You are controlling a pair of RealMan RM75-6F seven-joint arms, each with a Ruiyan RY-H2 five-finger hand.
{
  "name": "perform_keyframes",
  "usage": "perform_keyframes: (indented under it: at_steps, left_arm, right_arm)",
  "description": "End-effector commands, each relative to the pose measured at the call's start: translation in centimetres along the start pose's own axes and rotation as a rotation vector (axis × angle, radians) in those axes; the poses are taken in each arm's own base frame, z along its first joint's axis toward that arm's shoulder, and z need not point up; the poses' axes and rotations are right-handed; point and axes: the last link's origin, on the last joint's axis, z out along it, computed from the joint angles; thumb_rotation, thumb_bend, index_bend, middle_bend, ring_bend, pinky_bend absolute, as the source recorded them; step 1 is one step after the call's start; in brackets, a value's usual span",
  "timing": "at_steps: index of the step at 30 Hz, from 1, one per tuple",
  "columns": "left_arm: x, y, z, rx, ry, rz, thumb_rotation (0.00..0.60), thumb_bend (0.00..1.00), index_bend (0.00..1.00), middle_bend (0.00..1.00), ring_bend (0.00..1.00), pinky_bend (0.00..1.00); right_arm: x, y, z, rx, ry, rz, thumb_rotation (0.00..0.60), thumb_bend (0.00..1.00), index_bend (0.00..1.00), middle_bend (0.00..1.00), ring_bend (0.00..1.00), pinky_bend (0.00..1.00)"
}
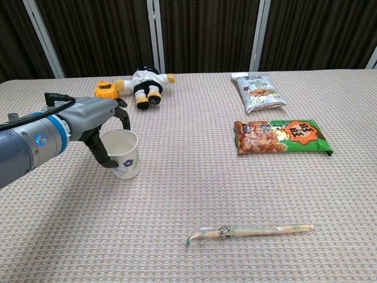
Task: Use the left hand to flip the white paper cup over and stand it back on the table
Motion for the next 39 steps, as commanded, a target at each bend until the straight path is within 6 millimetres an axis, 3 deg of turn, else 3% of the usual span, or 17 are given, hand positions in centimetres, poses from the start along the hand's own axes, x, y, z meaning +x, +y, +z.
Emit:
perform_keyframes:
  at_steps: [1, 4, 11, 15, 20, 23, 25, 28, 35, 39]
  left_arm:
    - [-0.2, -0.1, -0.1, -0.005, 0.009, -0.015, 0.6, 0.15, 0.37, 0.0, 0.0, 0.0]
    - [-0.3, -0.7, -0.6, -0.002, 0.003, -0.057, 0.6, 0.15, 0.37, 0.0, 0.0, 0.0]
    - [-1.6, -4.6, -2.3, 0.014, 0.0, -0.257, 0.6, 0.15, 0.37, 0.0, 0.0, 0.0]
    - [-2.8, -8.2, -2.9, 0.064, -0.019, -0.249, 0.6, 0.15, 0.37, 0.0, 0.0, 0.0]
    - [-3.1, -10.7, -3.3, 0.094, -0.025, -0.25, 0.6, 0.15, 0.37, 0.0, 0.0, 0.0]
    - [-3.1, -12.3, -3.8, 0.112, -0.033, -0.224, 0.6, 0.15, 0.31, 0.0, 0.0, 0.0]
    - [-3.0, -13.2, -4.1, 0.126, -0.042, -0.182, 0.6, 0.15, 0.17, 0.0, 0.0, 0.0]
    - [-2.6, -13.5, -4.3, 0.123, -0.048, -0.157, 0.6, 0.14, 0.0, 0.0, 0.0, 0.0]
    - [-1.7, -12.1, -4.0, 0.099, -0.058, -0.111, 0.6, 0.14, 0.0, 0.0, 0.0, 0.0]
    - [-1.5, -10.6, -3.4, 0.097, -0.055, -0.05, 0.6, 0.14, 0.07, 0.0, 0.0, 0.0]
  right_arm:
    - [0.1, 0.0, 0.0, 0.0, 0.003, 0.0, 0.6, 0.05, 0.0, 0.0, 0.0, 0.0]
    - [0.0, 0.0, 0.0, -0.001, 0.002, -0.003, 0.6, 0.05, 0.0, 0.0, 0.0, 0.0]
    - [-0.3, -0.1, 0.0, -0.003, -0.01, -0.016, 0.6, 0.05, 0.0, 0.0, 0.0, 0.0]
    - [-0.6, -0.3, -0.1, -0.001, -0.02, -0.029, 0.6, 0.05, 0.0, 0.0, 0.0, 0.0]
    - [-0.7, -0.4, -0.1, -0.002, -0.026, -0.038, 0.6, 0.05, 0.0, 0.0, 0.0, 0.0]
    - [-0.8, -0.5, 0.0, -0.002, -0.031, -0.042, 0.6, 0.05, 0.02, 0.0, 0.0, 0.0]
    - [-0.8, -0.5, -0.1, 0.0, -0.033, -0.043, 0.6, 0.05, 0.04, 0.0, 0.0, 0.0]
    - [-0.8, -0.7, -0.1, 0.004, -0.034, -0.046, 0.6, 0.05, 0.05, 0.0, 0.0, 0.0]
    - [-0.7, -0.6, -0.2, 0.003, -0.029, -0.043, 0.6, 0.05, 0.03, 0.0, 0.0, 0.0]
    - [-0.6, -0.6, -0.2, 0.004, -0.028, -0.041, 0.6, 0.05, 0.03, 0.0, 0.0, 0.0]
